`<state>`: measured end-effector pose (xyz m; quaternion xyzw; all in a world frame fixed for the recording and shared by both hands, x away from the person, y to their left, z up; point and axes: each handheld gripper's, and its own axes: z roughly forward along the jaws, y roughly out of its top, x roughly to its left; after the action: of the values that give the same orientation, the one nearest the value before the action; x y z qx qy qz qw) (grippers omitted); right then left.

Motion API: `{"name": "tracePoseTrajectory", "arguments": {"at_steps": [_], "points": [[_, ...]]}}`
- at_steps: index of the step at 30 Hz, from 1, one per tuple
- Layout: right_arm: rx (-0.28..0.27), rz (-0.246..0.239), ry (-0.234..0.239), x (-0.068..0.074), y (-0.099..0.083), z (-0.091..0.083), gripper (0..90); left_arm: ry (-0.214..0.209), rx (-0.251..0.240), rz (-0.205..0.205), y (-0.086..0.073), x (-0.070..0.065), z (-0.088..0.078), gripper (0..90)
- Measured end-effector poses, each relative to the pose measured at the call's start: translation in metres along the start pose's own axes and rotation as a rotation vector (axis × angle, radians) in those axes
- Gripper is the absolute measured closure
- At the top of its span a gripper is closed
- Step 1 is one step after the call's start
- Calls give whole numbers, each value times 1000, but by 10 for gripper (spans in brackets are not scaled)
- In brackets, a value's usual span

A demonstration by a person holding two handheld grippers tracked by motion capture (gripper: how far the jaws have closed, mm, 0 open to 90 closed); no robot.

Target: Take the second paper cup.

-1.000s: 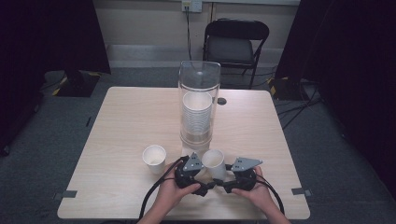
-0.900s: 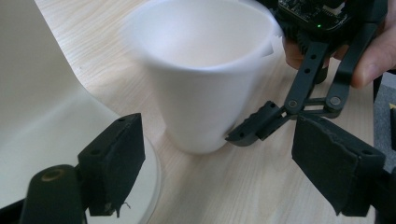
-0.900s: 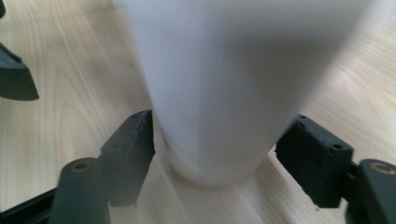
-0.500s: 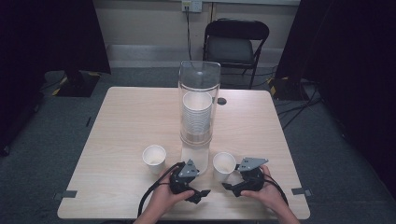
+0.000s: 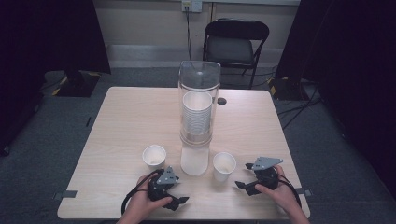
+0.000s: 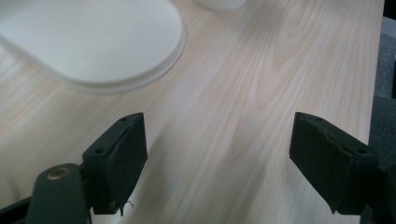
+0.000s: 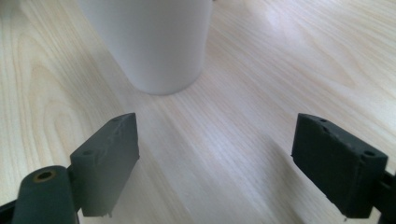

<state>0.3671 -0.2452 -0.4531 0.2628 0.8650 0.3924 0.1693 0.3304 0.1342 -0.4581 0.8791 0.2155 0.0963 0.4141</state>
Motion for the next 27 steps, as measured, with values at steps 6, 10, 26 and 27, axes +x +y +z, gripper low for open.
{"name": "tracePoseTrajectory", "arguments": {"at_steps": [6,10,26,27], "points": [[15,11,-22,-8,-5,-2,143,21,-1,-14,-16,8,-13,187],[16,24,-30,-11,-7,-3,143,26,9,-11,-23,11,-21,187],[29,41,-68,-17,-12,-3,133,81,-24,-52,-62,24,-51,186],[23,43,-73,-17,-12,-2,125,90,-22,-35,-62,24,-51,187]]}}
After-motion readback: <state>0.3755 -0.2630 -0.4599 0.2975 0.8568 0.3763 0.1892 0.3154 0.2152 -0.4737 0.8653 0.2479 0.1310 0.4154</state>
